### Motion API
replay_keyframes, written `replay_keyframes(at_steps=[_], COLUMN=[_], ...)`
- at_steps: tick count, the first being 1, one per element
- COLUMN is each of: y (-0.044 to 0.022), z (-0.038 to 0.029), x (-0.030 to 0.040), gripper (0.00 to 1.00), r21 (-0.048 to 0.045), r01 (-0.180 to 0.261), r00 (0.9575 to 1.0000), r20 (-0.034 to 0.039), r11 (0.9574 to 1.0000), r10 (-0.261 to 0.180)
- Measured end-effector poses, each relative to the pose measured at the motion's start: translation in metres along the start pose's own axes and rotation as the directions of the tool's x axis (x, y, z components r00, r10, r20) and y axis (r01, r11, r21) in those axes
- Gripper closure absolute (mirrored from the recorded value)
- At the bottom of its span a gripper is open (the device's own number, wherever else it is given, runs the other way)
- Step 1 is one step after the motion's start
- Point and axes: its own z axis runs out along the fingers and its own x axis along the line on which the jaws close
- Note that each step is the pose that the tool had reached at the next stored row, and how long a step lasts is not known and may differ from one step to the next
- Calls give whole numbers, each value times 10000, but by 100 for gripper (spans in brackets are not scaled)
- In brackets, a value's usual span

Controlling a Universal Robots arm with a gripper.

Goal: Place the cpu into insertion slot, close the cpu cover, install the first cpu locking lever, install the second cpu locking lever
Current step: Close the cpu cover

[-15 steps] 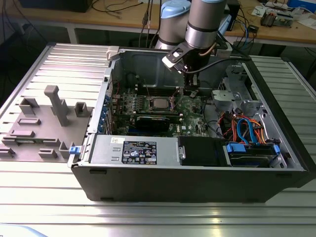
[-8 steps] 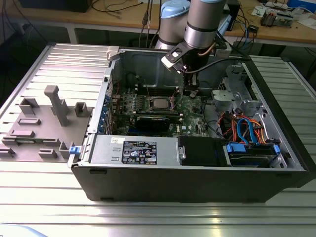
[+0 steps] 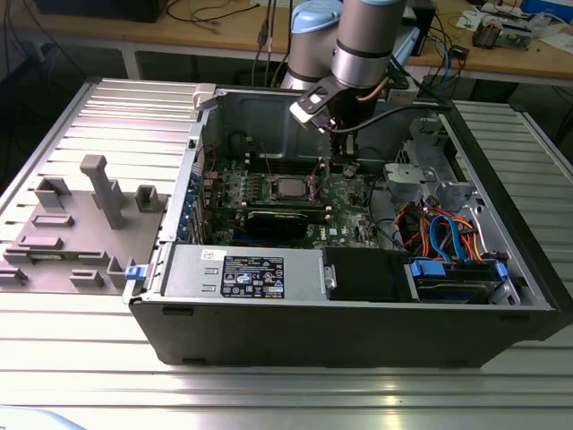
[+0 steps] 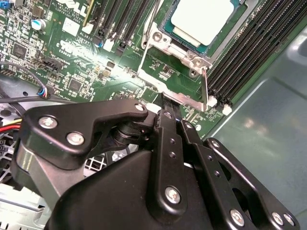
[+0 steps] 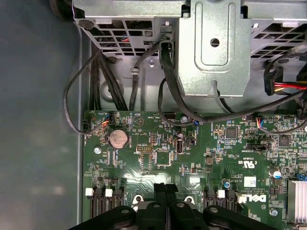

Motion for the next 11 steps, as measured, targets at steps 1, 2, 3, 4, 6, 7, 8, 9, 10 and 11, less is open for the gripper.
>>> replay_keyframes(at_steps=[1, 2, 3, 4, 6, 7, 8, 9, 10, 11], y=[-8, -13, -18, -18, -19, -19, -19, -20, -20, -24], z=[0, 0, 0, 0, 0, 0, 0, 0, 0, 0], x=[0, 0, 0, 0, 0, 0, 0, 0, 0, 0], gripper=[89, 89, 89, 89, 89, 89, 89, 89, 89, 89], r21=[0, 0, 0, 0, 0, 0, -1, 0, 0, 0], r01=[0, 0, 0, 1, 0, 0, 0, 0, 0, -3], r00=[10000, 10000, 10000, 10000, 10000, 10000, 10000, 10000, 10000, 10000], r20=[0, 0, 0, 0, 0, 0, 0, 0, 0, 0], r11=[10000, 10000, 10000, 10000, 10000, 10000, 10000, 10000, 10000, 10000], r10=[0, 0, 0, -1, 0, 0, 0, 0, 0, 3])
